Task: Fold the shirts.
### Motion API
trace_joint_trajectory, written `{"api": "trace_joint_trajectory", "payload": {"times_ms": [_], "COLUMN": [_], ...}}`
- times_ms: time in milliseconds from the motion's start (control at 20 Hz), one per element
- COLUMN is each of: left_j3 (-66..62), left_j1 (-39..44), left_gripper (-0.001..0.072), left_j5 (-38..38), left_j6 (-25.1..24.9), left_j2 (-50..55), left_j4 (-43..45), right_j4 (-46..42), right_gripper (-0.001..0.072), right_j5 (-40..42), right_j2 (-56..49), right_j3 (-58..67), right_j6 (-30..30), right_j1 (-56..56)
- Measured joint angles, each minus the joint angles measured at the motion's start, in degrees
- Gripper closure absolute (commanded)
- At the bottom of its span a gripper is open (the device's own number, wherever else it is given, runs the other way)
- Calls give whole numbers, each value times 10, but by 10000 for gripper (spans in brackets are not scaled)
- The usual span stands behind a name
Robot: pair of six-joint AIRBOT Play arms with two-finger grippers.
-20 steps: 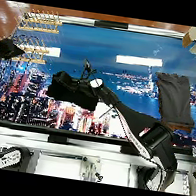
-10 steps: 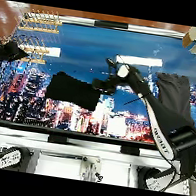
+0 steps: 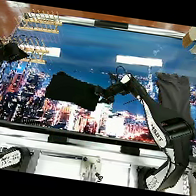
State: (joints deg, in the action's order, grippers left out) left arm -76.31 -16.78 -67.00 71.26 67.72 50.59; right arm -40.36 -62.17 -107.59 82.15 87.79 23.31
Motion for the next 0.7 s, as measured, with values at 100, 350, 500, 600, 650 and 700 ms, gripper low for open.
{"api": "trace_joint_trajectory", "payload": {"times_ms": [100,350,500,600,650,700], "left_j3": [0,0,0,0,0,0], "left_j1": [0,0,0,0,0,0], "left_gripper": [679,679,678,678,678,678], "left_j5": [-1,-8,-9,-10,-11,-11], "left_j6": [0,-1,-2,-4,-5,-6], "left_j2": [0,0,0,0,0,0], "left_j4": [0,0,0,0,0,0], "right_j4": [30,93,132,136,126,108], "right_gripper": [620,641,641,641,641,641], "right_j5": [13,18,-39,-81,-96,-106], "right_j2": [-14,-6,34,69,86,103], "right_j3": [-2,25,80,129,154,181], "right_j6": [-27,-97,-106,-92,-80,-64], "right_j1": [10,0,-41,-73,-89,-106]}}
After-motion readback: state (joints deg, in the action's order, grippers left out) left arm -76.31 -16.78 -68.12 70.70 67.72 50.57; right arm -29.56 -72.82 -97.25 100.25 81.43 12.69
